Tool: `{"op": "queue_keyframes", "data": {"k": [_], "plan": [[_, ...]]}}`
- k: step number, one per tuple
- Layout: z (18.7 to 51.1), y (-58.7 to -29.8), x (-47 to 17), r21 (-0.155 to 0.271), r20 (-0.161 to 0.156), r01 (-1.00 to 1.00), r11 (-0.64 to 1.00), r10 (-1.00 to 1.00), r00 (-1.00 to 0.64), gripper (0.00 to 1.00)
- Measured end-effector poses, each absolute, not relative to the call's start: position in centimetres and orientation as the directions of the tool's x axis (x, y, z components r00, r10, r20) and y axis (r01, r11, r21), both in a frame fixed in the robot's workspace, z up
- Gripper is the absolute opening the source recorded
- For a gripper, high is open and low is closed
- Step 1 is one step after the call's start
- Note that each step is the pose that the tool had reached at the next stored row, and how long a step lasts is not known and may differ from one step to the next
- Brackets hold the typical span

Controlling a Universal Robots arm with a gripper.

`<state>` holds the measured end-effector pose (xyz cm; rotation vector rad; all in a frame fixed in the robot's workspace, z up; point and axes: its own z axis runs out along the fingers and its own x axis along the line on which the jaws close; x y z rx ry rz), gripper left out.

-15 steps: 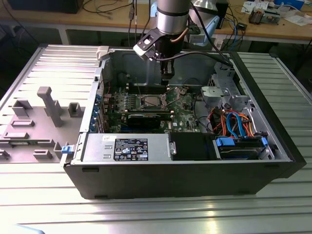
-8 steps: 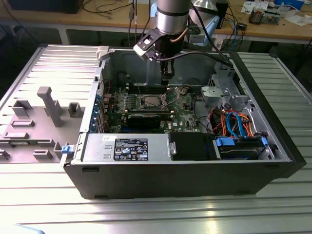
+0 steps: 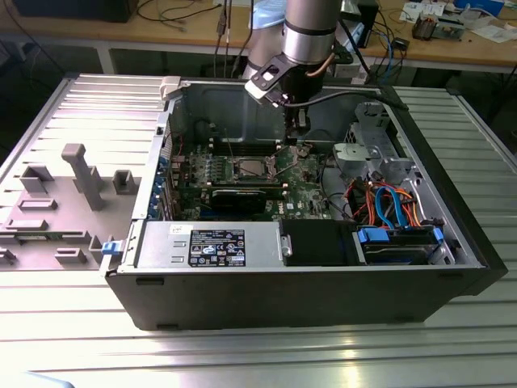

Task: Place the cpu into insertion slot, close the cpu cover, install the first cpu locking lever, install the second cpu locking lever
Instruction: 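Close the cpu cover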

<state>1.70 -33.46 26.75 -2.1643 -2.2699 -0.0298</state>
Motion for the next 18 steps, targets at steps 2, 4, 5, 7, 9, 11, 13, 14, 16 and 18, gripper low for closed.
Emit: {"op": "queue_keyframes", "data": {"k": [2, 4, 5, 7, 9, 11, 13, 14, 16, 18], "plan": [[26.6, -33.5, 2.5, 0.009, 0.017, 0.999, 0.048, 0.999, -0.048, 0.11], [26.6, -33.4, 2.9, 0.009, 0.017, 0.999, 0.048, 0.999, -0.048, 0.11], [26.5, -33.4, 3.0, 0.009, 0.017, 0.999, 0.05, 0.999, -0.05, 0.11], [26.4, -33.4, 3.8, 0.009, 0.017, 0.999, 0.053, 0.998, -0.053, 0.11], [25.9, -33.3, 4.9, 0.008, 0.015, 0.998, 0.056, 0.998, -0.056, 0.11], [25.6, -33.3, 5.3, 0.007, 0.015, 0.998, 0.057, 0.998, -0.057, 0.11], [25.2, -33.2, 5.5, 0.002, 0.015, 0.998, 0.059, 0.998, -0.059, 0.11], [25.0, -33.2, 5.5, -0.004, 0.015, 0.998, 0.059, 0.998, -0.059, 0.11], [24.5, -33.2, 5.5, -0.012, 0.016, 0.998, 0.06, 0.998, -0.06, 0.11], [23.9, -33.2, 5.5, -0.02, 0.016, 0.998, 0.063, 0.998, -0.063, 0.11]]}}
